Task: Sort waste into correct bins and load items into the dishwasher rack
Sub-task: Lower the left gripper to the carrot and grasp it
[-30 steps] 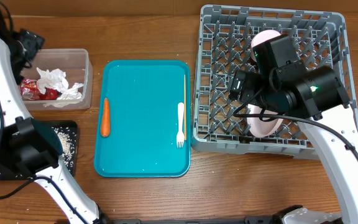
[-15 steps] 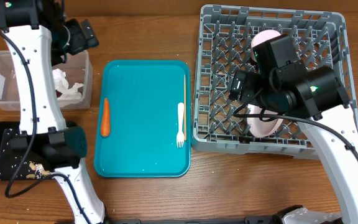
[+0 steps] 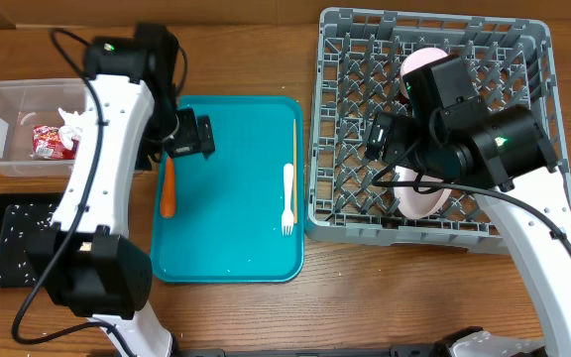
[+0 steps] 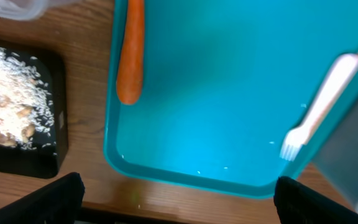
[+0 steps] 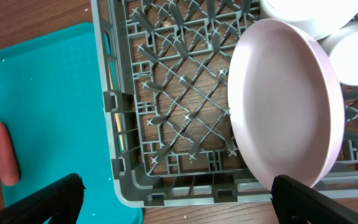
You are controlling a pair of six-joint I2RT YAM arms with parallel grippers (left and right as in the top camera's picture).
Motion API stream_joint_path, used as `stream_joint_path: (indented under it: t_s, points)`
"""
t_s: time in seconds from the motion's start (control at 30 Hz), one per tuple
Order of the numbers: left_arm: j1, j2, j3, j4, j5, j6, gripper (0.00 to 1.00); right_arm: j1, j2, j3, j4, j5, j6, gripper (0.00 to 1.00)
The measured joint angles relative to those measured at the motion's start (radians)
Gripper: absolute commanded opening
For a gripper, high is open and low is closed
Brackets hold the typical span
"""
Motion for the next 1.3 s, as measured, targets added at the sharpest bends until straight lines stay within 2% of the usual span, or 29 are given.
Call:
stream_joint_path:
  t_s: [0.33, 0.53, 0.87, 1.3]
  points:
    - [0.005, 0.006, -0.278, 0.263, -0.103, 0.056, 1.00, 0.000, 0.000, 0.000, 0.000, -0.001, 0.000, 1.00]
    - [0.005, 0.007, -0.481, 0.549, -0.114, 0.130, 1.00, 0.000, 0.001, 0.000, 0.000, -0.001, 0.000, 1.00]
    - [0.005, 0.008, -0.609, 0.675, -0.174, 0.166, 1.00, 0.000, 0.001, 0.000, 0.000, 0.000, 0.000, 1.00]
    - [0.006, 0.008, -0.659, 0.694, -0.028, 0.231, 1.00, 0.000, 0.001, 0.000, 0.000, 0.000, 0.000, 1.00]
